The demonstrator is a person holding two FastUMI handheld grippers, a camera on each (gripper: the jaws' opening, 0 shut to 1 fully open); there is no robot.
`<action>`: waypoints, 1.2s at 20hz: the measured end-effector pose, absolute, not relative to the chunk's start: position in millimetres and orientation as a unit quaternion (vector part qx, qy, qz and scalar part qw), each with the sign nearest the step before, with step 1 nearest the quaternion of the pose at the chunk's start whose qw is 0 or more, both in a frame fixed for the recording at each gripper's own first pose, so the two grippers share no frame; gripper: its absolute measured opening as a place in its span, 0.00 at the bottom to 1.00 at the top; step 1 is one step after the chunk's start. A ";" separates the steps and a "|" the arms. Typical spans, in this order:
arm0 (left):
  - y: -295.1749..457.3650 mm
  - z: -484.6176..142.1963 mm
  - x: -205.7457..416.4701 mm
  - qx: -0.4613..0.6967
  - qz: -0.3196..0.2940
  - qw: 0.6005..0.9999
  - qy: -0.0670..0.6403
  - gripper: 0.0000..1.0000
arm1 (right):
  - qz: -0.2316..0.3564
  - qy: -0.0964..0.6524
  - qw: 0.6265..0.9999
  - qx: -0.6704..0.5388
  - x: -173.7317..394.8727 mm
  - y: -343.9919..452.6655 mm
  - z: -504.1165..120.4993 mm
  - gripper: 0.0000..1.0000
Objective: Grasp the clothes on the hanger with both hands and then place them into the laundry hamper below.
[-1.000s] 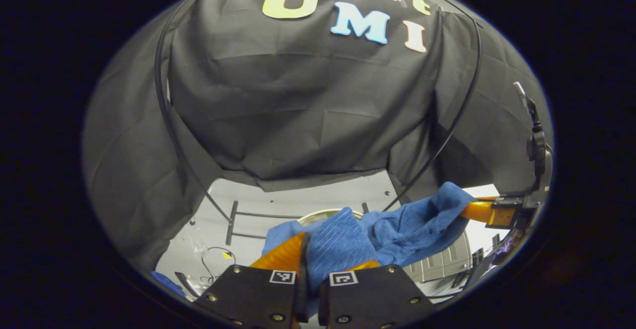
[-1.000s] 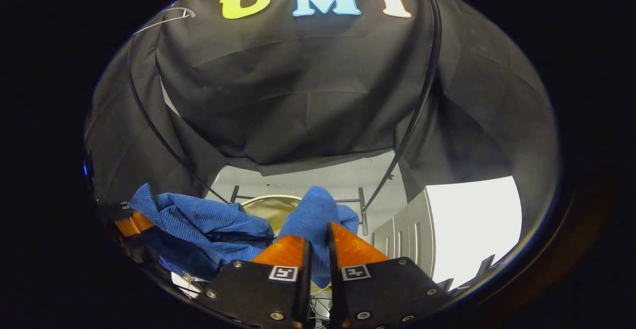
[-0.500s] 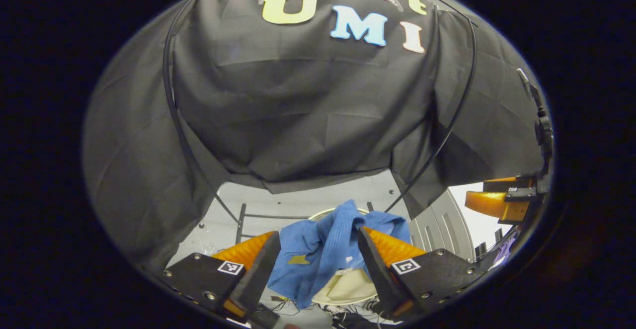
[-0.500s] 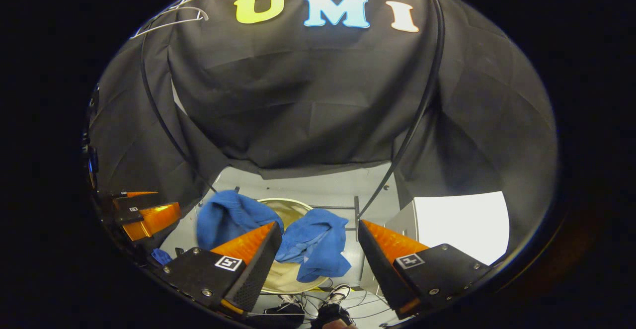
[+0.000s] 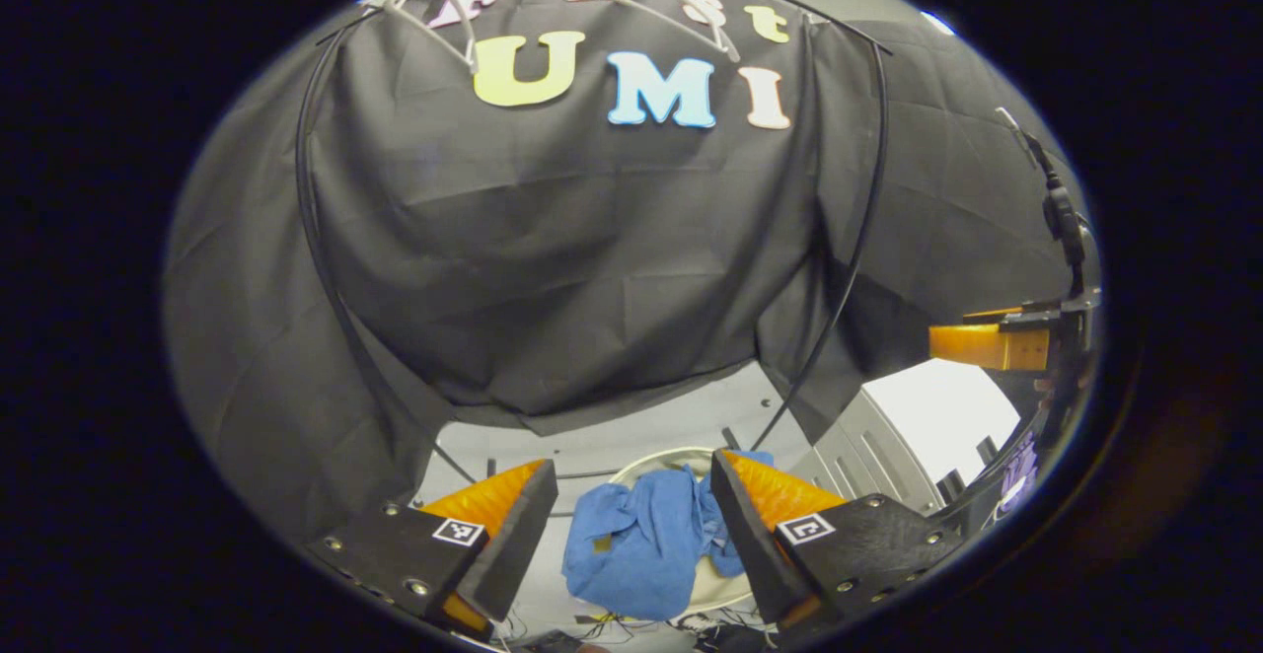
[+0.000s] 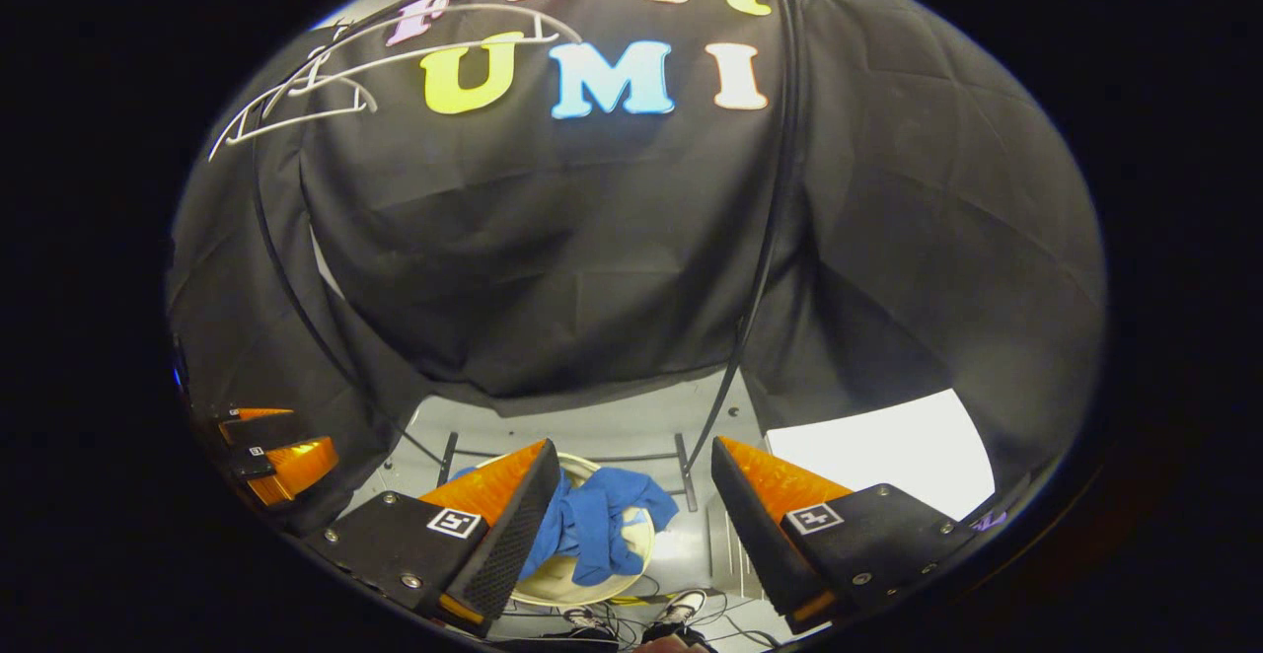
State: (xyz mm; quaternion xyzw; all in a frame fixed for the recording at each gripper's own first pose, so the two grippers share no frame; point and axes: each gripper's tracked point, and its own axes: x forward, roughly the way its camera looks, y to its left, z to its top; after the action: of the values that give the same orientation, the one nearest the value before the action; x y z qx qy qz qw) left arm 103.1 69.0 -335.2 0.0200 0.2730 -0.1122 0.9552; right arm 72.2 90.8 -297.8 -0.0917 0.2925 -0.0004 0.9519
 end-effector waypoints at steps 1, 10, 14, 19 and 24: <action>65.9 -325.1 104.4 0.022 -0.111 0.957 0.265 0.92 | -0.003 0.279 0.956 -0.091 72.5 88.3 -286.9 0.96; 26.5 -195.5 94.3 0.006 -0.055 0.982 0.178 0.91 | 0.011 0.173 0.981 -0.084 74.2 41.6 -184.4 0.94; 8.5 -128.2 82.1 -0.002 -0.016 0.992 0.126 0.91 | 0.016 0.117 0.989 -0.094 73.0 4.6 -138.6 0.96; -13.3 -58.1 53.2 -0.013 0.033 0.997 0.067 0.91 | 0.038 0.053 0.995 -0.072 68.1 -23.9 -74.3 0.96; -30.6 9.7 9.0 -0.011 0.074 0.997 0.000 0.91 | 0.047 -0.032 0.996 -0.066 57.2 -43.3 -4.2 0.93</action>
State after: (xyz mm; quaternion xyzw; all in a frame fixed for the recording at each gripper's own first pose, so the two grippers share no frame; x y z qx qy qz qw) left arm 9.0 -30.6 9.7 -0.0114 -0.0001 0.0738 0.9972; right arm 57.2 -43.3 -4.2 -0.0659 -0.0321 0.0467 0.9962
